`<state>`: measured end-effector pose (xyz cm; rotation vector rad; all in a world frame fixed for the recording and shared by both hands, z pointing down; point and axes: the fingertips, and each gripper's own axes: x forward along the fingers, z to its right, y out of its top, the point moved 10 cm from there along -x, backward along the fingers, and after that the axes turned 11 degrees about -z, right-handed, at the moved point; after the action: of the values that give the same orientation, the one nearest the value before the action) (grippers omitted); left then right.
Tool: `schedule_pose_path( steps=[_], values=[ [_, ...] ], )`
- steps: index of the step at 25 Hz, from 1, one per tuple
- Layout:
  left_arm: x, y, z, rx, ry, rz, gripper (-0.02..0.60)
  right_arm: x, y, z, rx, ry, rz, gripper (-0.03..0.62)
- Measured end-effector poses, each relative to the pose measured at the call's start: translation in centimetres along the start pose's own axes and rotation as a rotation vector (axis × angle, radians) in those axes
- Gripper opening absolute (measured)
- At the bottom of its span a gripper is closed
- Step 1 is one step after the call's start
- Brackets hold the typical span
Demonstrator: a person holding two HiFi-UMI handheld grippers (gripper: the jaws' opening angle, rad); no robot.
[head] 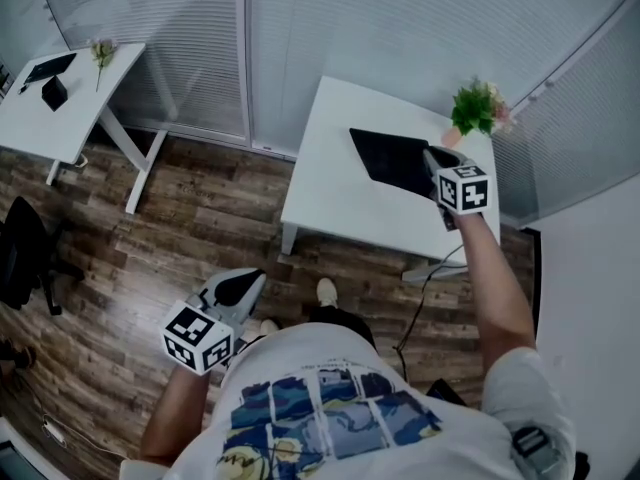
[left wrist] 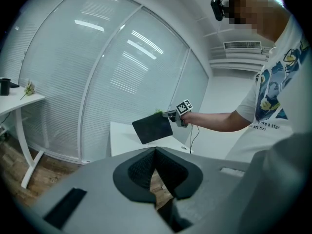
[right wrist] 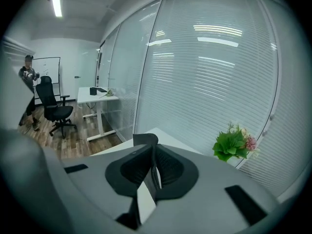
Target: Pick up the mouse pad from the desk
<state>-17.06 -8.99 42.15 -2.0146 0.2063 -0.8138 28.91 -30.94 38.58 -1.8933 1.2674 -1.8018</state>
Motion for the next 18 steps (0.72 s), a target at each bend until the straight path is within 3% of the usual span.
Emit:
schedule_pose_path(
  steps=[18],
  values=[
    [-3.2,-3.8,0.9,0.004,-0.078,-0.007,0.002,-10.4,5.4,-5.6,-0.001,0.037,0.098,0.025]
  ],
)
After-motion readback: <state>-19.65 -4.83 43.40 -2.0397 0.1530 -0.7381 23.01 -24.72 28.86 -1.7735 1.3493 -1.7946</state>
